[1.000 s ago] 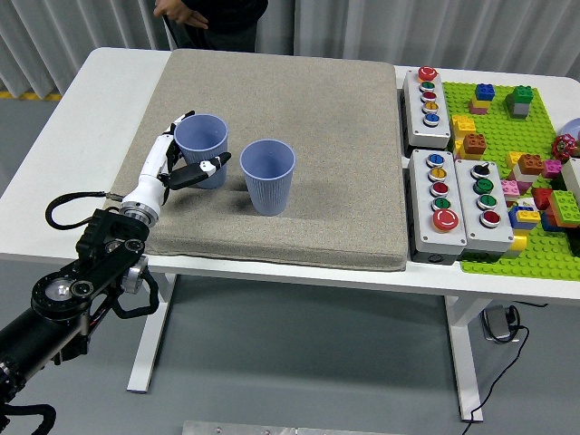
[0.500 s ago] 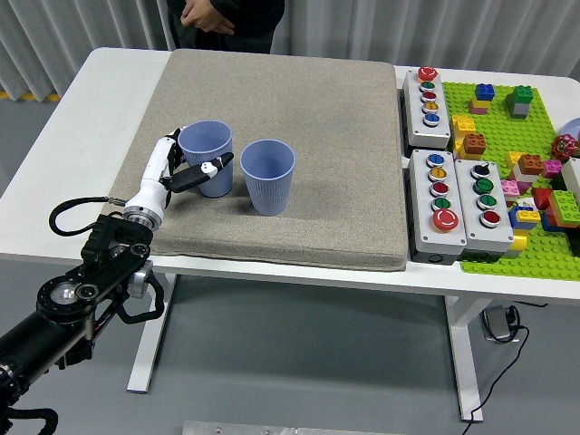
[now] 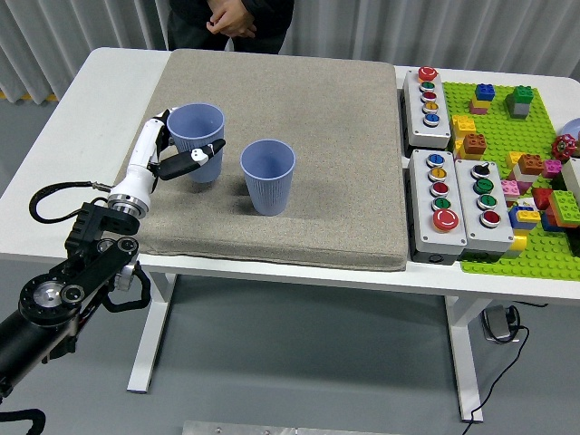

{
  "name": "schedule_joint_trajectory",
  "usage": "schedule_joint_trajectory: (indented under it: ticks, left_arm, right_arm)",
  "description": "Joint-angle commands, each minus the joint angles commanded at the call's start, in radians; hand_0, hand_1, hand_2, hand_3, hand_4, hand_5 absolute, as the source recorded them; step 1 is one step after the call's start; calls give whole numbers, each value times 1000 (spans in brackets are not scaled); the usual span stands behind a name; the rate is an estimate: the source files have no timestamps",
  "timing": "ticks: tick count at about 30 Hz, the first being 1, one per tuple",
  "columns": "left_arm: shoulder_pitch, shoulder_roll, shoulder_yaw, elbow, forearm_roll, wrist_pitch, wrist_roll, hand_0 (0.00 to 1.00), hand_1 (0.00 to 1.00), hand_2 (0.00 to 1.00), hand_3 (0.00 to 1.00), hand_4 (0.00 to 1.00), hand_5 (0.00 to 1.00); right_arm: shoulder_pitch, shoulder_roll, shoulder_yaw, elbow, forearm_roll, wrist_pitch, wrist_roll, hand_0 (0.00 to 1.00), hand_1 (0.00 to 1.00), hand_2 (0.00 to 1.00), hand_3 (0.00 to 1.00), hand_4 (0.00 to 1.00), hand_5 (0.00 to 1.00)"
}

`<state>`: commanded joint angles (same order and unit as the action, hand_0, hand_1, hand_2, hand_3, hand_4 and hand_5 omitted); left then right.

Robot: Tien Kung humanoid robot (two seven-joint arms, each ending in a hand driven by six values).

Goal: Pick cup pour cup place

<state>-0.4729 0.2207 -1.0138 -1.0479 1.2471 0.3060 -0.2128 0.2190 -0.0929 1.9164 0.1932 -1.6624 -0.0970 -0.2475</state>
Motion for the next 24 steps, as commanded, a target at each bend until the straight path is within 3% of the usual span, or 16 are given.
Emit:
schedule_joint_trajectory:
  ticks: [7,14,24]
  left_arm:
    - [-3,32,-9,-81,214,-12,74,523,480,492,501,849,152]
    - [-28,58,4,-154,487,-34,148,526,484,494,505,840,133]
    - [-84,95,39,-198,795,-92,213,523,487,495,506,811,96]
  right_arm:
    - [1,-1,2,0,-1,0,1,698,637,596,595,2,256]
    - [3,-2,-1,0,6,-3,1,698,638,597,595,2,256]
    - [2,-4,-3,0,10,-4,2,698,638,596,595,2,256]
